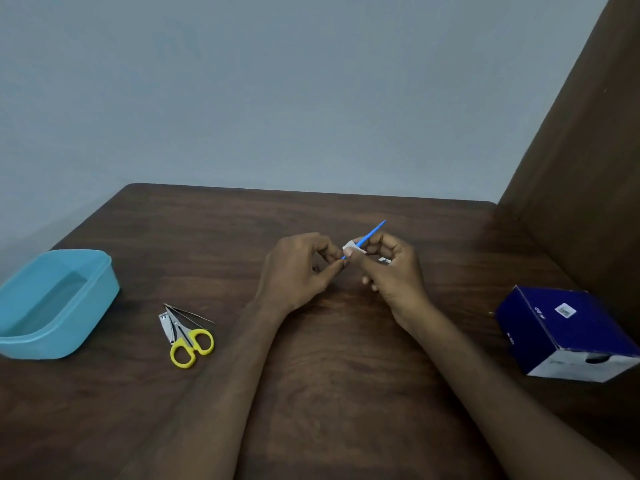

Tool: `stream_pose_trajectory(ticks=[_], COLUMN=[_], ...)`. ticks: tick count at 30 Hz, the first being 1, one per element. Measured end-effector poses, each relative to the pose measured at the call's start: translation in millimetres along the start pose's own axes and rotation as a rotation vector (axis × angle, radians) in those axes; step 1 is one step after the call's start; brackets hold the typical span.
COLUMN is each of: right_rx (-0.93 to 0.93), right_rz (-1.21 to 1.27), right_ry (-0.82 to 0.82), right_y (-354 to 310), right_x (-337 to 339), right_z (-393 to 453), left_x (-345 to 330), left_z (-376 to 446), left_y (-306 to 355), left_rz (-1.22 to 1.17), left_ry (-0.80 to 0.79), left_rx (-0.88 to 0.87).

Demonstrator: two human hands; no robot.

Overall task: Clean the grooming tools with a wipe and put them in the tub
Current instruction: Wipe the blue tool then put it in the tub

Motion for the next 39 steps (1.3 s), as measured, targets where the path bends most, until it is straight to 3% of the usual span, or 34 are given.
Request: stream_pose_trajectory(ticks=[11, 21, 33, 39], right_rx=[0.051, 0.096, 0.121, 0.111], right_rz=[0.0, -0.116, 0.013, -0.064], right_ry=[0.025, 0.042, 0.014, 0.014], right_y=[3, 5, 7, 6], right_x=[7, 0, 6, 9], right_z=[4, 4, 5, 3], left_x=[1, 7, -2, -1], left_z=[-2, -6, -5, -7], left_y=[0, 7, 5, 17], left_rz=[-0.02, 0.194, 0.245, 0.274], left_ry=[-0.011, 0.047, -0.035, -0.094], left_rx=[0.039, -0.032, -0.044, -0.087])
Point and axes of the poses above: each hand's wrist, its own z-axis towards the middle knuckle, its own x-axis out of the back of the hand, y = z × x, the point moved 4 cm from there along z, towards the middle knuckle, and after that the axes turned 10 degrees about y, right-handed, at the moved point
